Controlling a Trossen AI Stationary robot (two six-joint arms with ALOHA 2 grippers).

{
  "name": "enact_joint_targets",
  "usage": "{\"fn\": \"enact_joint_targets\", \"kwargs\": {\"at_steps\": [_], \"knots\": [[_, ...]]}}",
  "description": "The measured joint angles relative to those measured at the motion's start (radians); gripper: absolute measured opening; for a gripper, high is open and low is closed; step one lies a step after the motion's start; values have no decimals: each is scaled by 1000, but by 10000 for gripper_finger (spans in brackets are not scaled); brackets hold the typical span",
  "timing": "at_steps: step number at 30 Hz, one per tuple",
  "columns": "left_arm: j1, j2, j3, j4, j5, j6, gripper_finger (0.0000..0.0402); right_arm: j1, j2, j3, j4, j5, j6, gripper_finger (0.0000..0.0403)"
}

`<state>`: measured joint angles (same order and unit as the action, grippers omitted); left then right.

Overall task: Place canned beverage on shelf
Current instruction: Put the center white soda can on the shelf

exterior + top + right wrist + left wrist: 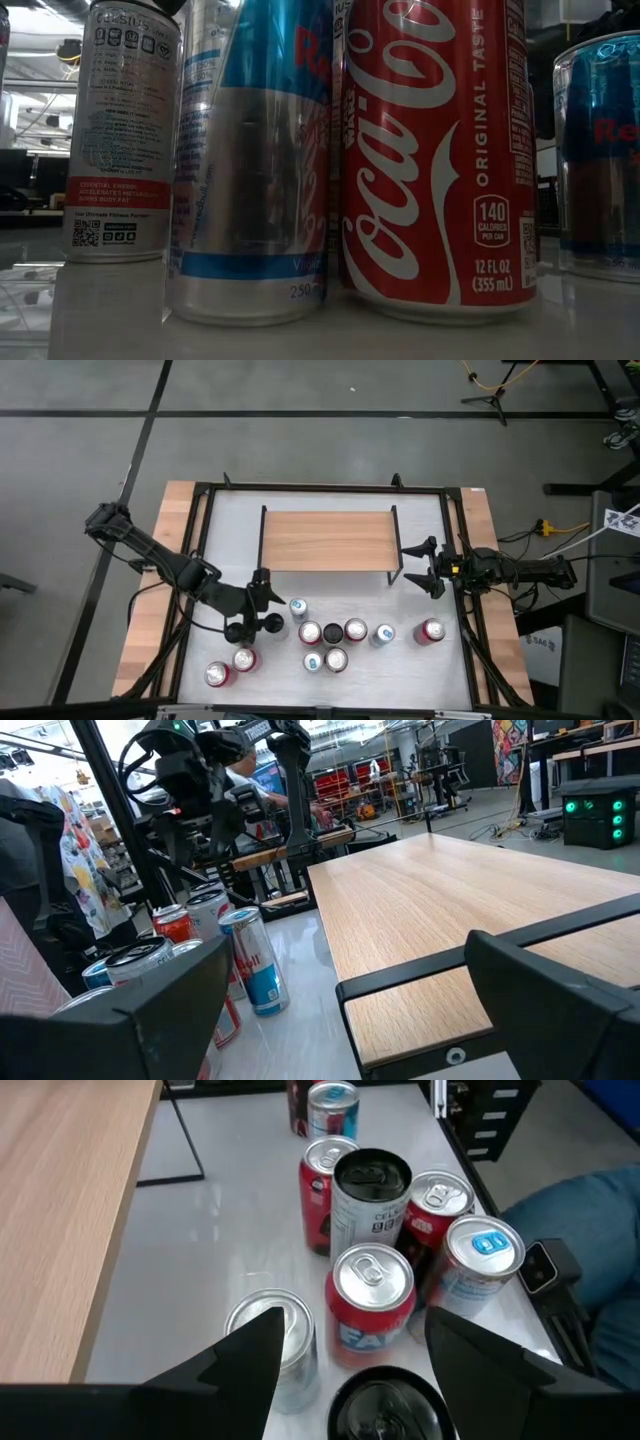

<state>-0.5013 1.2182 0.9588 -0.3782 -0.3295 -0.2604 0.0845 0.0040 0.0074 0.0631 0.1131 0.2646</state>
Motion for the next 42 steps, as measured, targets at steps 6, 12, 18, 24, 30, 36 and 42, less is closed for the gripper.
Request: {"fn": "enact_joint_targets", "kwargs": {"at_steps": [6, 12, 18, 24, 30, 36, 42], "knots": [[1, 0, 0, 31, -1, 0, 236, 0, 0, 0, 0, 0, 0, 392], [1, 0, 0, 34, 28, -1, 236, 0, 0, 0, 0, 0, 0, 392], [1, 0, 0, 32, 91, -38, 236, 0, 0, 0, 0, 0, 0, 392], [0, -1, 0, 28, 105, -49, 236, 0, 0, 0, 0, 0, 0, 392], [0, -1, 0, 34, 107, -47, 236, 0, 0, 0, 0, 0, 0, 392], [1, -1, 0, 34, 62, -86, 248, 0, 0, 0, 0, 0, 0, 392], [2, -1, 0, 24, 55, -124, 305, 0, 0, 0, 0, 0, 0, 392]]}}
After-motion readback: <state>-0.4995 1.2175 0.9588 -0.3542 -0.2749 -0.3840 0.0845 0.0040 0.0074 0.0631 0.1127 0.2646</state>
